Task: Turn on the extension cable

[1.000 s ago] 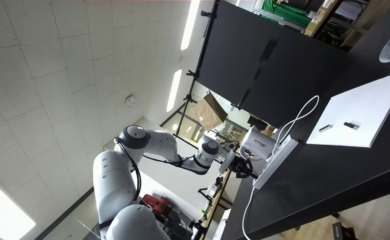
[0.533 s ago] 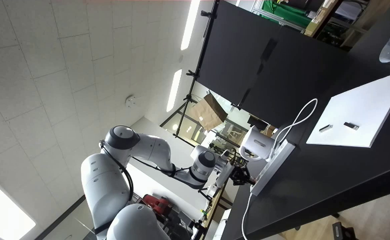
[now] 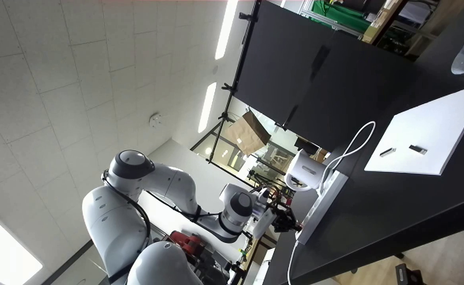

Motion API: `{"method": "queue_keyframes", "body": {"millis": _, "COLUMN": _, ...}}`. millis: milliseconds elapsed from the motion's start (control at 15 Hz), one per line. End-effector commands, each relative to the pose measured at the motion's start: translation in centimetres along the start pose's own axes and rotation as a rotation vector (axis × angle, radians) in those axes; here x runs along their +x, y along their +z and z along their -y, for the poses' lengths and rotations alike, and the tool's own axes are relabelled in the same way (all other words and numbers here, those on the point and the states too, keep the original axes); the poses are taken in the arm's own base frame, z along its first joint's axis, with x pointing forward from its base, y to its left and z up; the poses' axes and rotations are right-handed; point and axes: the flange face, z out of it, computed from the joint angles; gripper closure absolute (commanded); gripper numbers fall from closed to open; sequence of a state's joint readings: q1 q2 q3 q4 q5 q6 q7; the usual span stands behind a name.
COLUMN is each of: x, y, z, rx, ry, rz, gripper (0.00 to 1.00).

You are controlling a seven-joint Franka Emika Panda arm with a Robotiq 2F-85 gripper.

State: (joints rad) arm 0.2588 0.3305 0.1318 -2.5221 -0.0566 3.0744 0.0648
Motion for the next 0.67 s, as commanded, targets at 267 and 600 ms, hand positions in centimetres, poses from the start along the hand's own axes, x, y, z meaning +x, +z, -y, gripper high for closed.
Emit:
{"method": "queue_keyframes", "body": {"millis": 267, "x": -1.8, "y": -1.1, "z": -0.7, "rx": -0.042, "ry": 0.066, "rz": -0.045, "gripper": 1.0}}
{"method": "queue_keyframes", "body": {"millis": 600, "x": 0.2, "y": -4.8, "z": -0.4, "rx": -0.053, "ry": 0.057, "rz": -0.131, "gripper": 1.0}}
